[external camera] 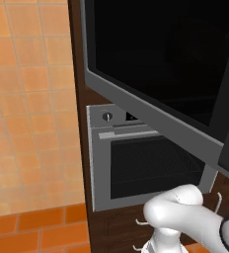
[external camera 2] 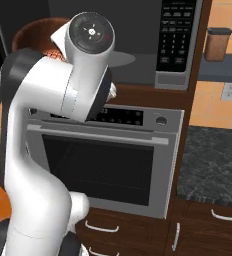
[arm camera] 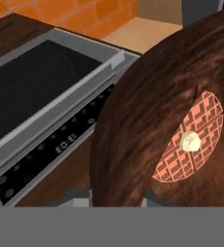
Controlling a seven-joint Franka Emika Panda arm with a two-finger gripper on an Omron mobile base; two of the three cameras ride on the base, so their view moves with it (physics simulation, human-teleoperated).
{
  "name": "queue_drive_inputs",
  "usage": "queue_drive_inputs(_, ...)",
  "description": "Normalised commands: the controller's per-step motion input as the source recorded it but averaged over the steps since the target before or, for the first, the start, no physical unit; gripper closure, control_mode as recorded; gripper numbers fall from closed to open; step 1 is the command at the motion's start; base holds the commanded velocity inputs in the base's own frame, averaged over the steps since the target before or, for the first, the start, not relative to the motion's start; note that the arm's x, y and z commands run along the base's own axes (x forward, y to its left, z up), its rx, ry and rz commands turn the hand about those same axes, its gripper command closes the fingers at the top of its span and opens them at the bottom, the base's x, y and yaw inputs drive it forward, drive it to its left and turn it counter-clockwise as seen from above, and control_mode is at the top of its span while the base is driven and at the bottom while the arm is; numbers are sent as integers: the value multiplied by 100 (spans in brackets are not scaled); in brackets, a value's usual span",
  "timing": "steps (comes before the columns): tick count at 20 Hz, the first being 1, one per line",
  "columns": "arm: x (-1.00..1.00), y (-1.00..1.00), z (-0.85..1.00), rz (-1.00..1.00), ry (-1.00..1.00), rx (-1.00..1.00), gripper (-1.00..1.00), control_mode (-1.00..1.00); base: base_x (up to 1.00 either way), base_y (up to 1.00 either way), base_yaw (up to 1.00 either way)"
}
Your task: Open the microwave, place the bowl with waffle inside the microwave, then close the microwave door and turn it on.
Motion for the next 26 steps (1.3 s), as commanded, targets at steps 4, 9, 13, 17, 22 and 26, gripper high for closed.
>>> queue_drive_inputs(4, 89, 25, 6, 0, 0, 0, 100, -100, 0, 0, 0)
queue_drive_inputs(9, 89, 3, 2, 0, 3, 0, 100, -100, 0, 0, 0)
queue_drive_inputs(13, 99, 0, 3, 0, 4, 0, 100, -100, 0, 0, 0)
queue_drive_inputs(17, 92, 0, 6, 0, 3, 0, 100, -100, 0, 0, 0)
queue_drive_inputs(22, 94, 0, 10, 0, 2, 0, 100, -100, 0, 0, 0)
queue_drive_inputs(26, 75, 0, 3, 0, 1, 1, 100, -100, 0, 0, 0)
